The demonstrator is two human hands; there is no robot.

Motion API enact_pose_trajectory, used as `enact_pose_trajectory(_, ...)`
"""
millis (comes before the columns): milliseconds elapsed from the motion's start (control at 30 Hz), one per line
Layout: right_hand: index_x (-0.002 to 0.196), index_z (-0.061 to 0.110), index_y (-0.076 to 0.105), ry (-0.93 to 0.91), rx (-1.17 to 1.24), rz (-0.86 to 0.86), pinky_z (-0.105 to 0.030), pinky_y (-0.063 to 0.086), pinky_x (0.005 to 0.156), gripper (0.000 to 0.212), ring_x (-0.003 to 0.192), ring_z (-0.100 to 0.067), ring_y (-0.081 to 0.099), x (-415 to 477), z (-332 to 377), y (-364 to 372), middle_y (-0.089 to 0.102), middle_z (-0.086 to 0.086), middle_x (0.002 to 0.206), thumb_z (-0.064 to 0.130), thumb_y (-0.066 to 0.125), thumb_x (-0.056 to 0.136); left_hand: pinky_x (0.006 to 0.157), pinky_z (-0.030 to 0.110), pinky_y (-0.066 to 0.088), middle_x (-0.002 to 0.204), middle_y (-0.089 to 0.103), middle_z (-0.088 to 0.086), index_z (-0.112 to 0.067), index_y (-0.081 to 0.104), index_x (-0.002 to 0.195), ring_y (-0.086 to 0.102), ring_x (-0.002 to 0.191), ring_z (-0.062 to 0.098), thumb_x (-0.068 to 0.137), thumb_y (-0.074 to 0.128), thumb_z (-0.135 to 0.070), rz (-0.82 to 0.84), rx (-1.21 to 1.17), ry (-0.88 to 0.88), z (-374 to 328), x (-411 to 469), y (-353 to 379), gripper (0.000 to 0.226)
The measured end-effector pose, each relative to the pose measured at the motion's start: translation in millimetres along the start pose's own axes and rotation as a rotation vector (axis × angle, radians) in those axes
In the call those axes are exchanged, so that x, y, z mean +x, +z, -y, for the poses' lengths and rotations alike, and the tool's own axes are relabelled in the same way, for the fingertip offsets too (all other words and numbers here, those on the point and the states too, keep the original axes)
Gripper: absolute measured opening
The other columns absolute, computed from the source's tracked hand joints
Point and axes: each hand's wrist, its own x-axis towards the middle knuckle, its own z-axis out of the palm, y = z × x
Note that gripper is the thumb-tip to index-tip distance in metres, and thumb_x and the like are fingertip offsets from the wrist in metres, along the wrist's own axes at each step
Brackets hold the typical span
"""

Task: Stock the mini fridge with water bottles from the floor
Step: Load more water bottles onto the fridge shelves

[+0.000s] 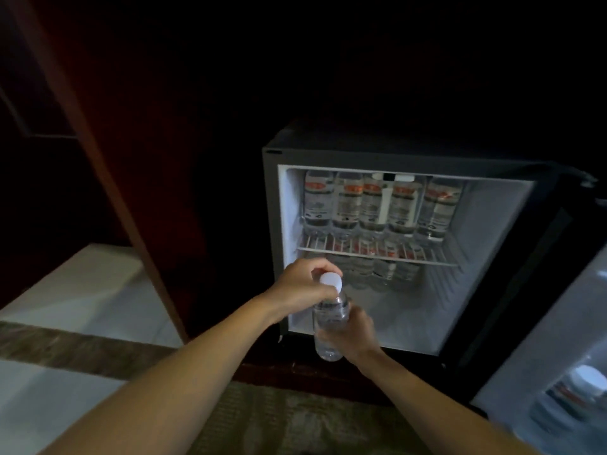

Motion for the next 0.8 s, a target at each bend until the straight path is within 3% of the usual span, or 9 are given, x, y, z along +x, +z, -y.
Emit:
enact_pose_trajectory(133, 0.116, 0.012, 0.055, 0.066, 0.007, -0.051, -0.022, 0.04, 0.07, 0.053, 0.097, -0.024, 0.062, 37.9, -22.3, 3.6, 0.066, -0.008, 0.109, 0.019, 0.074, 0.067, 0.081, 0.033, 0.05, 0.093, 0.064, 0.005, -0.01, 0.064, 0.101, 0.059, 0.083, 0.017, 0.08, 0.054, -0.002, -0.139, -0.137, -0.162, 45.2, 29.2, 21.5, 0.025)
enact_pose_trajectory(300, 0.107, 0.017, 0.057, 0.118, 0.024, -0.107, -0.025, 0.046, 0.073, 0.038, 0.093, -0.021, 0.062, 95.6, -52.2, 11.6, 0.067, -0.002, 0.104, 0.025, 0.069, 0.072, 0.087, 0.041, 0.055, 0.098, 0.066, 0.016, -0.025, 0.056, 0.068, 0.064, 0.094, 0.031, 0.083, 0.046, -0.002, -0.221, -0.075, -0.298, 98.3, 86.7, 42.5, 0.029)
enact_pose_trajectory(400, 0.114, 0.01, 0.055, 0.114, 0.115, -0.201, -0.023, 0.042, 0.077, 0.045, 0.103, -0.023, 0.059, 120.7, -58.1, 18.6, 0.062, -0.004, 0.108, 0.013, 0.072, 0.073, 0.062, 0.019, 0.051, 0.075, 0.059, 0.011, -0.014, 0.055, 0.063, 0.057, 0.076, 0.023, 0.085, 0.047, 0.009, -0.251, -0.064, -0.253, 115.5, 113.5, 55.5, 0.033)
enact_pose_trajectory(433, 0.114, 0.006, 0.054, 0.115, 0.166, -0.221, -0.024, 0.042, 0.078, 0.045, 0.106, -0.025, 0.059, 129.9, -59.6, 20.2, 0.062, -0.007, 0.11, 0.009, 0.072, 0.073, 0.062, 0.015, 0.046, 0.078, 0.063, 0.012, -0.007, 0.062, 0.07, 0.057, 0.08, 0.022, 0.086, 0.049, 0.009, -0.252, -0.058, -0.249, 118.7, 121.5, 58.7, 0.026)
enact_pose_trajectory(500, 0.116, 0.003, 0.054, 0.107, 0.173, -0.236, -0.021, 0.041, 0.076, 0.045, 0.108, -0.028, 0.059, 146.2, -61.9, 22.2, 0.063, -0.013, 0.117, 0.007, 0.072, 0.075, 0.082, 0.02, 0.045, 0.102, 0.067, 0.021, 0.006, 0.067, 0.097, 0.061, 0.101, 0.025, 0.087, 0.052, 0.004, -0.25, -0.037, -0.227, 124.0, 136.5, 63.4, 0.019)
enact_pose_trajectory(633, 0.121, 0.002, 0.052, 0.06, 0.166, -0.291, -0.021, 0.039, 0.079, 0.053, 0.111, -0.03, 0.058, 168.3, -62.3, 23.3, 0.061, -0.016, 0.121, 0.006, 0.075, 0.074, 0.104, 0.029, 0.037, 0.129, 0.058, 0.017, 0.001, 0.057, 0.122, 0.052, 0.124, 0.028, 0.093, 0.045, -0.006, -0.213, 0.096, -0.237, 126.2, 156.4, 63.3, 0.031)
enact_pose_trajectory(700, 0.119, 0.001, 0.051, 0.042, 0.181, -0.309, -0.022, 0.039, 0.08, 0.051, 0.11, -0.029, 0.058, 176.9, -60.5, 24.3, 0.062, -0.016, 0.118, 0.005, 0.075, 0.074, 0.097, 0.017, 0.037, 0.134, 0.053, 0.017, 0.002, 0.051, 0.126, 0.049, 0.127, 0.024, 0.095, 0.042, -0.006, -0.185, 0.075, -0.244, 129.1, 165.2, 65.5, 0.033)
enact_pose_trajectory(733, 0.119, 0.0, 0.051, 0.032, 0.182, -0.302, -0.02, 0.038, 0.08, 0.051, 0.108, -0.026, 0.058, 181.1, -60.4, 24.8, 0.062, -0.014, 0.115, 0.003, 0.074, 0.074, 0.084, 0.008, 0.039, 0.136, 0.051, 0.017, 0.003, 0.048, 0.127, 0.047, 0.128, 0.024, 0.096, 0.041, -0.004, -0.173, 0.054, -0.249, 130.1, 167.6, 66.8, 0.033)
enact_pose_trajectory(800, 0.12, 0.0, 0.049, 0.008, 0.145, -0.276, -0.019, 0.04, 0.082, 0.055, 0.107, -0.023, 0.056, 190.0, -62.5, 28.2, 0.058, -0.01, 0.113, 0.001, 0.074, 0.072, 0.068, 0.006, 0.039, 0.132, 0.053, 0.02, 0.004, 0.05, 0.126, 0.05, 0.124, 0.029, 0.092, 0.044, 0.001, -0.191, -0.023, -0.27, 133.1, 169.6, 69.7, 0.034)
